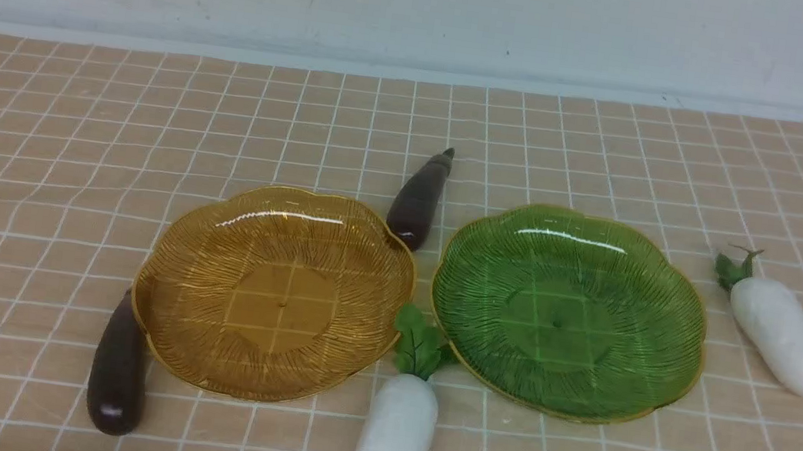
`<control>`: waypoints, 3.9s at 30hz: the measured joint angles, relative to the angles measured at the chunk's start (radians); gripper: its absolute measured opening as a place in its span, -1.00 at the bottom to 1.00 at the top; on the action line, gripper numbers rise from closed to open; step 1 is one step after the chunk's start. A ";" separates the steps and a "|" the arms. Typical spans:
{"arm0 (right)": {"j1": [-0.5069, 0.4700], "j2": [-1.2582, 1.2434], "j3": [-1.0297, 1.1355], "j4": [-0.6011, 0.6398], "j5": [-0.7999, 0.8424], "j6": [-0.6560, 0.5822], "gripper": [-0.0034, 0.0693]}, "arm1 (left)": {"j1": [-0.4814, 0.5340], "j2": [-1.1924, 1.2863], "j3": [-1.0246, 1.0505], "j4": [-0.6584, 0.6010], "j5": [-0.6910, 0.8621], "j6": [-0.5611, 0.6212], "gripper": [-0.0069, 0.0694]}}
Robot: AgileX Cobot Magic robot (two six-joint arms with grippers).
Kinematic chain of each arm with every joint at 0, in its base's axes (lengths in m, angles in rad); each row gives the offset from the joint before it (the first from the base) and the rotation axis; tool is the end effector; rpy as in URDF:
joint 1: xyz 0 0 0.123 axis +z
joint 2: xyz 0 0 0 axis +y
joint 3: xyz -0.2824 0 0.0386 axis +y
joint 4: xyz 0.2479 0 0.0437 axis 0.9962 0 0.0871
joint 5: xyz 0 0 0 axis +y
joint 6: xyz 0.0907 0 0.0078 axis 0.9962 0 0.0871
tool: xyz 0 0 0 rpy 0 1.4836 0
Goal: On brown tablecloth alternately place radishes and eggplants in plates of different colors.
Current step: 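Pick up the eggplant and place it in the yellow plate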
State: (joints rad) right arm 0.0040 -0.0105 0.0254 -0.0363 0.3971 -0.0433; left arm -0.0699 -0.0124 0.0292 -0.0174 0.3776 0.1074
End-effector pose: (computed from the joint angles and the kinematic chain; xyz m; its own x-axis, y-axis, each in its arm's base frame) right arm 0.0520 -0.0011 0.1695 -0.3187 -0.0780 -0.9447 -0.0152 0.9969 -0.0772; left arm 0.0523 -0.0042 0.1700 -0.2934 0.1119 -0.9494 0.1031 0.9910 0.0849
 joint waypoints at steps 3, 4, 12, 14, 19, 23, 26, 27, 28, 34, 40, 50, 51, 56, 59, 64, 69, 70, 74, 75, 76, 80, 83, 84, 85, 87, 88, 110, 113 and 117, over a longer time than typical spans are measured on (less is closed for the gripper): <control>0.000 0.000 0.000 0.000 0.000 0.000 -0.95 | 0.000 0.000 0.000 0.000 0.000 0.000 -0.83; 0.000 0.000 0.000 0.000 0.000 0.000 -0.95 | 0.000 0.000 0.000 0.000 0.000 0.000 -0.83; 0.000 0.000 0.000 0.000 0.000 0.000 -0.95 | 0.000 0.000 0.000 0.000 0.000 0.000 -0.83; 0.000 0.000 0.000 0.000 0.000 0.000 -0.95 | 0.000 0.000 0.000 0.000 0.000 0.000 -0.83; 0.000 0.000 0.000 0.000 0.000 0.000 -0.95 | 0.000 0.000 0.000 0.000 0.000 0.000 -0.83; 0.000 0.000 0.000 0.000 0.000 -0.001 -0.95 | 0.000 0.000 0.002 -0.092 -0.057 -0.050 -0.83; 0.000 0.000 0.000 0.000 0.000 -0.001 -0.95 | 0.000 0.000 0.002 -0.291 -0.182 -0.137 -0.83; 0.000 0.000 0.000 0.000 0.000 -0.001 -0.95 | 0.000 0.000 0.002 -0.332 -0.212 -0.149 -0.83; 0.000 0.000 0.000 0.000 0.000 -0.001 -0.95 | 0.000 0.000 0.002 -0.384 -0.258 -0.156 -0.83; 0.000 0.000 0.000 -0.005 -0.006 0.000 -0.95 | 0.000 0.000 -0.003 -0.545 -0.531 -0.176 -0.83; 0.000 0.000 0.005 0.098 -0.177 0.071 -0.95 | 0.000 0.026 -0.192 -0.569 -0.397 -0.162 -0.83; 0.000 0.000 0.006 0.378 -0.418 0.268 -0.95 | 0.000 0.564 -0.642 -0.439 0.300 -0.088 -0.83; 0.000 0.000 0.006 0.381 -0.419 0.268 -0.95 | 0.000 0.644 -0.665 -0.412 0.350 -0.089 -0.83; 0.000 0.000 0.006 0.405 -0.422 0.265 -0.95 | 0.000 0.951 -0.740 -0.283 0.469 -0.097 -0.83; 0.000 0.000 -0.002 0.425 -0.361 0.267 -0.95 | 0.000 1.131 -0.781 -0.254 0.469 -0.096 -0.83; 0.001 0.048 -0.163 0.422 -0.031 0.237 -0.95 | 0.000 1.255 -0.799 -0.233 0.416 -0.060 -0.83; 0.001 0.265 -0.398 0.419 0.256 0.092 -0.95 | 0.000 1.344 -0.801 -0.225 0.333 0.017 -0.78; 0.001 0.306 -0.427 0.419 0.289 0.060 -0.95 | 0.000 1.350 -0.802 -0.225 0.327 0.022 -0.76; 0.001 0.415 -0.507 0.426 0.359 -0.024 -0.95 | 0.000 1.405 -0.806 -0.227 0.265 0.044 -0.48; 0.001 0.427 -0.509 0.431 0.359 -0.032 -0.95 | 0.000 1.431 -0.806 -0.227 0.253 0.045 -0.32; 0.001 0.436 -0.509 0.435 0.359 -0.036 -0.95 | 0.000 1.455 -0.806 -0.227 0.244 0.046 -0.17; 0.001 0.442 -0.509 0.450 0.354 -0.042 -0.95 | 0.000 1.516 -0.806 -0.227 0.228 0.046 0.41; 0.001 0.442 -0.509 0.452 0.345 -0.045 -0.95 | 0.000 1.558 -0.807 -0.227 0.205 0.046 0.70; 0.001 0.442 -0.509 0.453 0.345 -0.045 -0.95 | 0.000 1.571 -0.807 -0.227 0.197 0.046 0.73; 0.001 0.442 -0.509 0.453 0.345 -0.045 -0.95 | 0.000 1.584 -0.807 -0.227 0.190 0.046 0.74; 0.001 0.442 -0.509 0.453 0.342 -0.048 -0.95 | 0.000 1.610 -0.807 -0.227 0.184 0.046 0.74; 0.001 0.442 -0.509 0.453 0.339 -0.052 -0.95 | 0.000 1.625 -0.807 -0.227 0.184 0.046 0.72; 0.032 0.880 -0.832 0.564 0.671 -0.315 -0.94 | 0.002 1.327 -0.811 -0.077 0.335 -0.204 -0.06; 0.084 0.922 -0.848 0.560 0.661 -0.316 -0.94 | 0.002 1.276 -0.818 -0.064 0.285 -0.201 -0.06; 0.191 1.002 -0.879 0.534 0.636 -0.269 -0.94 | -0.022 1.262 -0.879 -0.090 0.227 -0.148 -0.06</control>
State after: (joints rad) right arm 0.1951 0.9913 -0.8538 0.4979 1.0328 -0.3126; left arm -0.0916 1.2500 -0.8495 -0.1079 0.6043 -0.0410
